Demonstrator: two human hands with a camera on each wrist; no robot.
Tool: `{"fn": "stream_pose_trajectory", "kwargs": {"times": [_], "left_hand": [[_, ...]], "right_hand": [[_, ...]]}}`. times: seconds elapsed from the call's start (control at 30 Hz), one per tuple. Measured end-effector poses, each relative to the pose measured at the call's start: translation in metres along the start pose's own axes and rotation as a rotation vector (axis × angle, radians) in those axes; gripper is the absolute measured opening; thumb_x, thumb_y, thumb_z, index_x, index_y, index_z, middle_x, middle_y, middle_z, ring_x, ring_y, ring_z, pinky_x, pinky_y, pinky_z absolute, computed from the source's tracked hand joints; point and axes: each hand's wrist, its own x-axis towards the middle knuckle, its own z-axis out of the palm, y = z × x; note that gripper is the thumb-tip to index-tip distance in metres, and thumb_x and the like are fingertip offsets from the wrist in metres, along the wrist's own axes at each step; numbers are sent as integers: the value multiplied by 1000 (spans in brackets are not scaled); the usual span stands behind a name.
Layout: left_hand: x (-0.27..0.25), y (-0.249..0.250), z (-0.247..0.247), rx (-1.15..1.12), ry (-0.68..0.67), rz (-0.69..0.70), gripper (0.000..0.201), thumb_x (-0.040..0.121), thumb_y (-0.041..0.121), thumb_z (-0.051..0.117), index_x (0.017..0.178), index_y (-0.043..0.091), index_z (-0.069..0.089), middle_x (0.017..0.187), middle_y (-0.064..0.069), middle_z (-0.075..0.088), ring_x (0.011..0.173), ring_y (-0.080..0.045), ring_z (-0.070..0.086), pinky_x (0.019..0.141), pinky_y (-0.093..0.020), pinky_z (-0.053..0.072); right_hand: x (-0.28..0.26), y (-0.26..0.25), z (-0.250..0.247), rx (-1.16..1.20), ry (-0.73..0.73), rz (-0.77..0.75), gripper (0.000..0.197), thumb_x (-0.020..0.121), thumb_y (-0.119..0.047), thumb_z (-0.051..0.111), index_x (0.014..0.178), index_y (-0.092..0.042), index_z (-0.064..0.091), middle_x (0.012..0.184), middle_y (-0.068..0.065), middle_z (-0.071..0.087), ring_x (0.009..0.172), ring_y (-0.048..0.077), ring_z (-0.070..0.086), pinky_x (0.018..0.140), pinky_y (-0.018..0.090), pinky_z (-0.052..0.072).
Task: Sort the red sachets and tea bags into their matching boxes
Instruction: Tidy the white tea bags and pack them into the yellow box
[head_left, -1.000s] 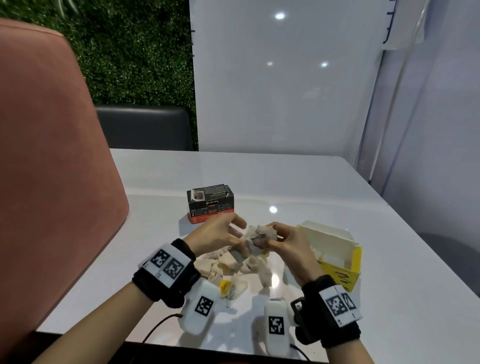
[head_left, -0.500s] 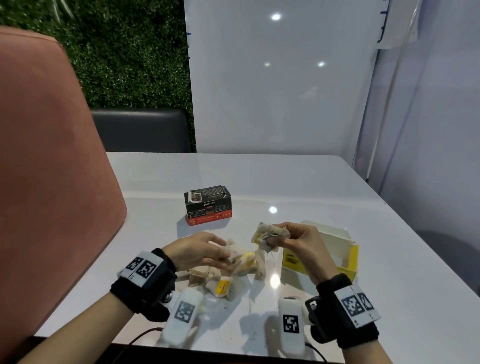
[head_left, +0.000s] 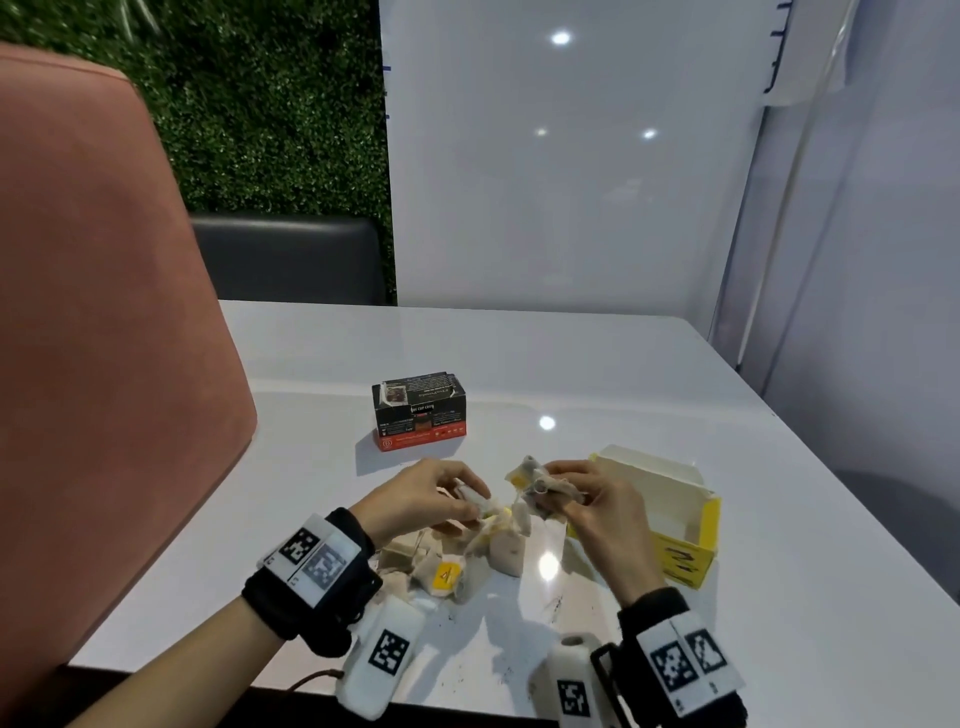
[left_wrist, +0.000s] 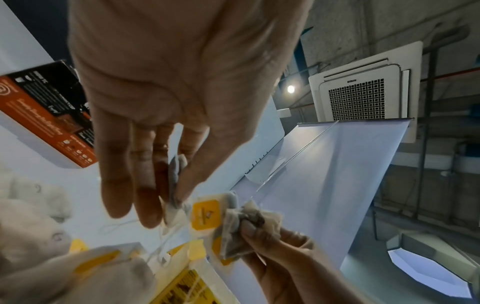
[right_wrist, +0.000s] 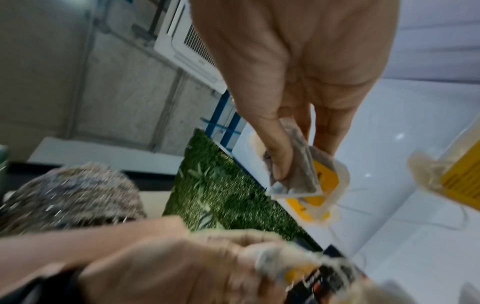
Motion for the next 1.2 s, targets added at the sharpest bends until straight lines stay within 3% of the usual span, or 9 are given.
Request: {"fn": "stream_pose_trajectory", "kwargs": {"times": [0.13, 0.33, 0.47, 0.63, 0.77, 0.9, 1.0, 1.1, 1.2], "left_hand": [[2, 1, 7, -7, -8, -14, 29, 82, 7, 67, 109, 16, 59, 94, -6, 61, 86, -22, 67, 84, -35, 57], [1, -5, 13, -9, 29, -63, 37, 82, 4, 64, 116, 14, 53, 108, -4, 57, 98, -17, 63, 86, -30, 55], [-4, -3, 14, -402, -57, -111, 21, 88, 1, 56, 110, 1, 55, 103, -17, 62, 84, -21, 66, 77, -26, 56], [-6, -13, 11, -413, 16, -101, 24, 87, 1, 59, 111, 1, 54, 90, -17, 66, 78, -21, 68, 72, -26, 59], [-7, -14, 6, -351, -29, -52, 37, 89, -4, 54, 121, 14, 51, 86, -14, 61, 76, -21, 64, 71, -26, 58], [-10, -10, 3, -223, -75, -9, 29, 90, -6, 46, 109, 8, 63, 88, -10, 61, 79, -16, 62, 71, -22, 55], [-10, -10, 6, -212, -44, -36, 22, 91, -3, 47, 100, 5, 66, 100, -17, 60, 85, -18, 62, 71, -23, 56], [-9, -11, 11, -210, -19, -39, 14, 91, 8, 57, 98, 2, 67, 95, -13, 64, 84, -19, 62, 76, -29, 56], [-8, -13, 15, -162, 8, -30, 8, 88, 7, 61, 88, 8, 69, 86, -8, 67, 72, -12, 63, 67, -21, 55]], "right_hand": [[-18, -10, 17, -98, -103, -128, 21, 76, -5, 72, 95, -14, 75, 96, -10, 70, 76, -6, 60, 71, 4, 46], [-26, -11, 21, -168, -175, -181, 23, 78, -4, 70, 99, -13, 74, 109, -3, 71, 95, 5, 63, 76, 1, 43], [-28, -11, 22, -203, -287, -200, 24, 80, -7, 69, 103, -13, 73, 121, -3, 65, 107, 5, 58, 76, -8, 34], [-23, -6, 17, -43, -351, -98, 21, 77, -7, 71, 96, -17, 75, 114, -8, 67, 101, 7, 62, 82, 9, 47], [-21, -2, 7, 529, -287, 239, 11, 84, -6, 62, 92, -4, 70, 86, 8, 72, 79, 17, 68, 66, 25, 55], [-19, 4, -2, 856, -380, 513, 17, 87, -5, 57, 103, 2, 60, 91, 14, 69, 79, 24, 69, 61, 31, 60], [-20, 12, -1, 823, -460, 519, 38, 77, -2, 66, 113, 3, 56, 110, 21, 66, 97, 34, 66, 80, 40, 58], [-20, 12, -2, 625, -409, 442, 41, 74, 9, 68, 112, 3, 53, 105, 21, 65, 91, 32, 67, 74, 37, 59], [-17, 8, -5, 524, -358, 400, 44, 71, 8, 72, 109, -3, 55, 97, 15, 66, 86, 27, 67, 73, 35, 59]]}}
